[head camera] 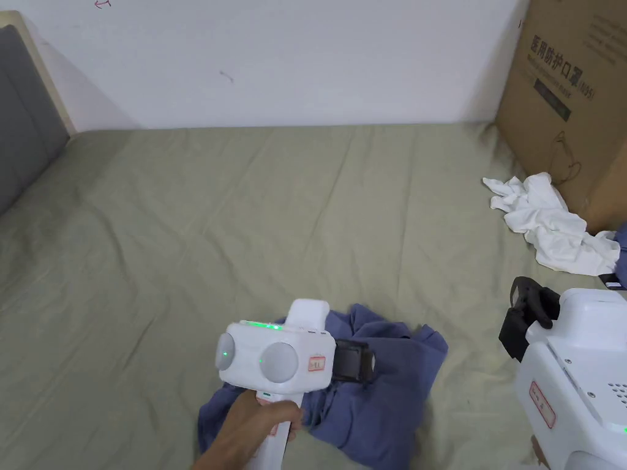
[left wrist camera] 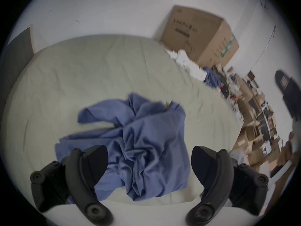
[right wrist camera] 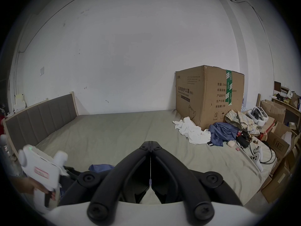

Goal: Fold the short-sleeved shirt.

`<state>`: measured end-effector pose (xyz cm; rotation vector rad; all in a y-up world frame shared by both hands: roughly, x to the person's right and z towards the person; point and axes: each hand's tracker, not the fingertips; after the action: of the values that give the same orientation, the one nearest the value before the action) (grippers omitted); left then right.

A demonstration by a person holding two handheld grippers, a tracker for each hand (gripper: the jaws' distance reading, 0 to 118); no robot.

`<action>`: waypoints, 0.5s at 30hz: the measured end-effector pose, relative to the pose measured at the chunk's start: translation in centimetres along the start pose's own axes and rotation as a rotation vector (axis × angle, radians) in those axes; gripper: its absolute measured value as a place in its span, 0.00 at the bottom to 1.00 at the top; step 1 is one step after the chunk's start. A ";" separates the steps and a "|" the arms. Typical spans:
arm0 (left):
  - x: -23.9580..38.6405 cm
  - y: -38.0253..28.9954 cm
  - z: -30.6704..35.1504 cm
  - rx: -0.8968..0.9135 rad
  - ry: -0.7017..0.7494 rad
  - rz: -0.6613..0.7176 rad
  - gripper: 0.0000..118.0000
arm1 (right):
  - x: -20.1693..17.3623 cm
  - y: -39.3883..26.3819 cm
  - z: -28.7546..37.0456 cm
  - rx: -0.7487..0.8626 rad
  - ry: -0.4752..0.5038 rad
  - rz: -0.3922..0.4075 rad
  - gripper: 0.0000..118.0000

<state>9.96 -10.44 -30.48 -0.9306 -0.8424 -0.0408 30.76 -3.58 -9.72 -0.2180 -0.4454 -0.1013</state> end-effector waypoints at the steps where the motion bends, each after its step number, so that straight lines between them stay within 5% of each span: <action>1: 0.0 0.4 1.3 0.048 0.007 -0.003 0.95 | -0.1 0.2 0.1 0.005 0.000 0.001 0.02; 15: -2.1 1.9 15.3 0.690 0.370 -0.092 0.94 | -2.2 3.8 0.9 0.106 0.023 0.021 0.02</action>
<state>-0.27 1.06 -28.44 -0.2201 -0.4934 0.0006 28.97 0.40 -10.53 -0.1168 -0.4242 -0.0590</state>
